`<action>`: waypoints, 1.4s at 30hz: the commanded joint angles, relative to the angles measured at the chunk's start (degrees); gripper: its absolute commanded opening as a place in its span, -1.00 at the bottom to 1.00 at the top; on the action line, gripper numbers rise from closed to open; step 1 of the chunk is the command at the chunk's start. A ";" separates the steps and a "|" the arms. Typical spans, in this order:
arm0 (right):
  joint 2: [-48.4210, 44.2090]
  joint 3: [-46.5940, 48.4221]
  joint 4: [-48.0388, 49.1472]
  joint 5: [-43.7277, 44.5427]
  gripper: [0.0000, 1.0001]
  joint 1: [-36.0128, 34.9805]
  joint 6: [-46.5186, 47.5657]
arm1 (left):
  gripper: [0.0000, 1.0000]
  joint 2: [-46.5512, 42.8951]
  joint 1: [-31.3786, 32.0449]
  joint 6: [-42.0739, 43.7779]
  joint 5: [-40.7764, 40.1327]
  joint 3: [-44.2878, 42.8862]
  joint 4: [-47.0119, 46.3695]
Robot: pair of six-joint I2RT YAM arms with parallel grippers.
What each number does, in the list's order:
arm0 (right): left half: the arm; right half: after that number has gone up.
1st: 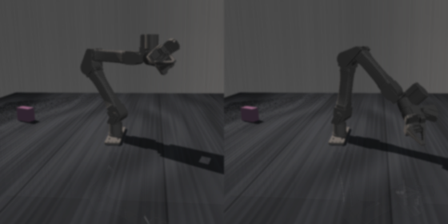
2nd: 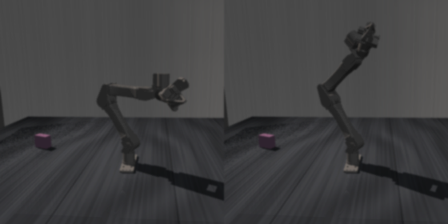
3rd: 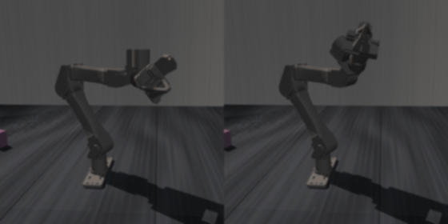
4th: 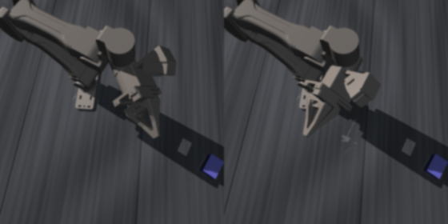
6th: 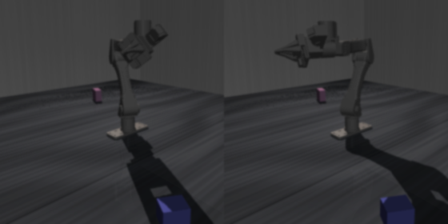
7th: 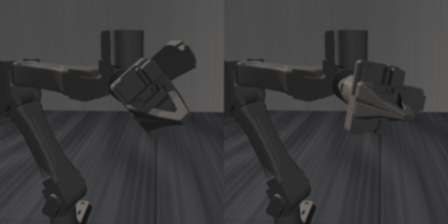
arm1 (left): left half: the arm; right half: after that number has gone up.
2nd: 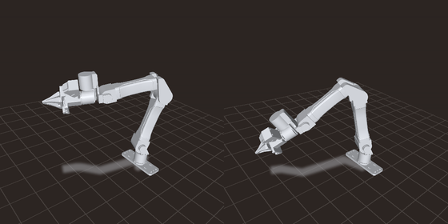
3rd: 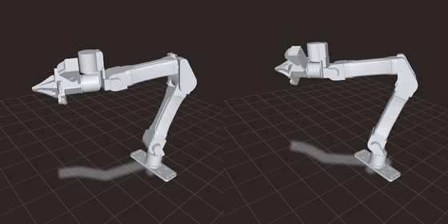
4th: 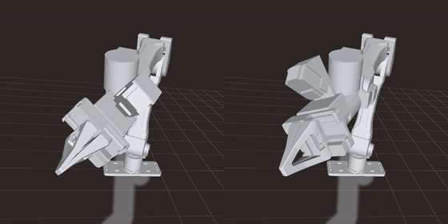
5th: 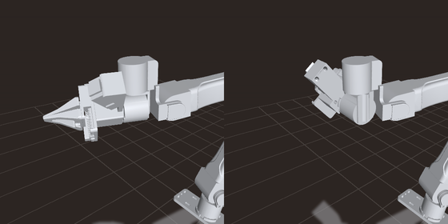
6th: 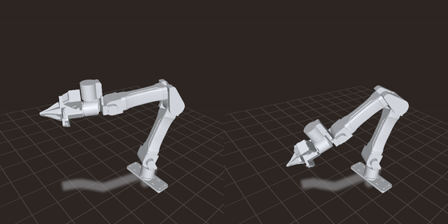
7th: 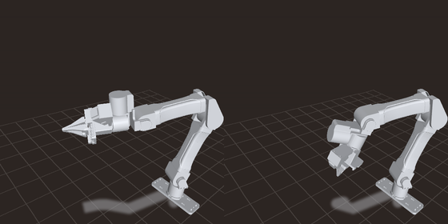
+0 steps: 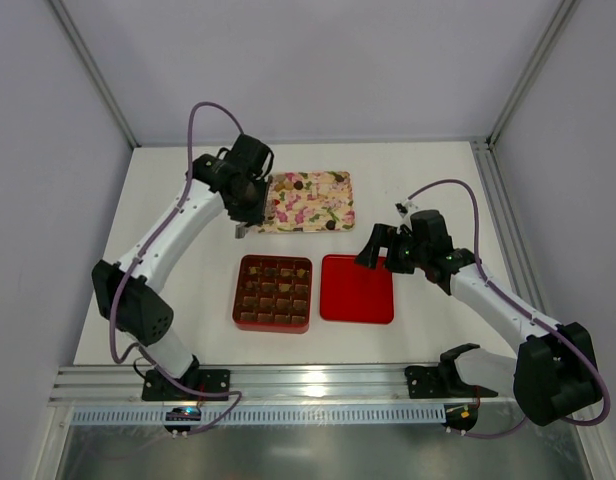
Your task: Pack the chocolate
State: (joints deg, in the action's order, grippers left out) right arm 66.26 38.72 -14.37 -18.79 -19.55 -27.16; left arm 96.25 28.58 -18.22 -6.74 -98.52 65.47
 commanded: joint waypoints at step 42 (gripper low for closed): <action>-7.72 -1.98 0.13 1.91 0.84 -0.31 -2.46 | -0.42 -18.99 27.76 -18.70 -4.07 21.88 -1.22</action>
State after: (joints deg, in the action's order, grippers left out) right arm 59.68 36.73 -15.35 -17.28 -19.55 -29.30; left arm 78.32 56.01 -35.86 -9.32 -76.73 66.22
